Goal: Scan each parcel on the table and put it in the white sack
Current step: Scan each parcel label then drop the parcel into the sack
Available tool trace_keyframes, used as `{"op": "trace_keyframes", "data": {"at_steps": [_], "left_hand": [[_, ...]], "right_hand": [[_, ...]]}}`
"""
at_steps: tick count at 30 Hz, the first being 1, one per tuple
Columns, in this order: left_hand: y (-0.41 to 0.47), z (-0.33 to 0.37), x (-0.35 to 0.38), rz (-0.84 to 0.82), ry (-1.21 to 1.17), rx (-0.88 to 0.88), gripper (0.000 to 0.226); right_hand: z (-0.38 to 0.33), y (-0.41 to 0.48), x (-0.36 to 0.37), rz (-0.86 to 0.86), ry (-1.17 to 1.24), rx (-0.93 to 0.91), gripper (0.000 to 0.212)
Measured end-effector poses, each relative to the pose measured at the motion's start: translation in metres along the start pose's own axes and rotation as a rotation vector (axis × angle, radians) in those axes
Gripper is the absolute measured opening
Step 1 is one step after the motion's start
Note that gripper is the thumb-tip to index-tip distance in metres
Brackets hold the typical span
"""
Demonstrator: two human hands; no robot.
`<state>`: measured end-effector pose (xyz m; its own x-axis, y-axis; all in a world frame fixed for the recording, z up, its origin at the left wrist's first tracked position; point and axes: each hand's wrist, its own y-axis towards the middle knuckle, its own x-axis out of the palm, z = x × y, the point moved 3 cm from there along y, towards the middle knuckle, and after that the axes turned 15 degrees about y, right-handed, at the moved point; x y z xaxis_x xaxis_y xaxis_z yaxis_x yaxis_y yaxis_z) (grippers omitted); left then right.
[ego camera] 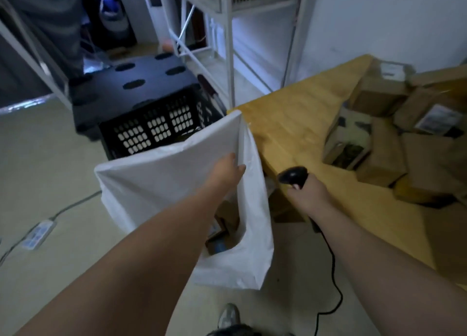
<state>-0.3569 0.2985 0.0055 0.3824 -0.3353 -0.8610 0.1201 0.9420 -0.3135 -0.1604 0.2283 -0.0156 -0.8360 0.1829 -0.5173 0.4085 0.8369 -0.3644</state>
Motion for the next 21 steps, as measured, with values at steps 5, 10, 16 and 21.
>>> {"op": "trace_keyframes", "data": {"at_steps": [5, 10, 16, 21], "left_hand": [[0.021, 0.064, -0.049, 0.062, -0.014, 0.211, 0.052], [0.031, 0.125, -0.049, 0.050, 0.052, 0.372, 0.052], [0.035, 0.196, -0.014, -0.046, 0.061, 0.491, 0.053], [0.040, 0.268, 0.017, -0.061, 0.026, 0.549, 0.052]], "right_hand": [[-0.040, -0.001, -0.062, 0.167, 0.065, -0.096, 0.023], [-0.037, -0.008, -0.129, 0.323, 0.134, -0.061, 0.026], [-0.005, -0.010, -0.202, 0.472, 0.244, 0.007, 0.023], [0.015, 0.007, -0.259, 0.566, 0.266, -0.041, 0.025]]}}
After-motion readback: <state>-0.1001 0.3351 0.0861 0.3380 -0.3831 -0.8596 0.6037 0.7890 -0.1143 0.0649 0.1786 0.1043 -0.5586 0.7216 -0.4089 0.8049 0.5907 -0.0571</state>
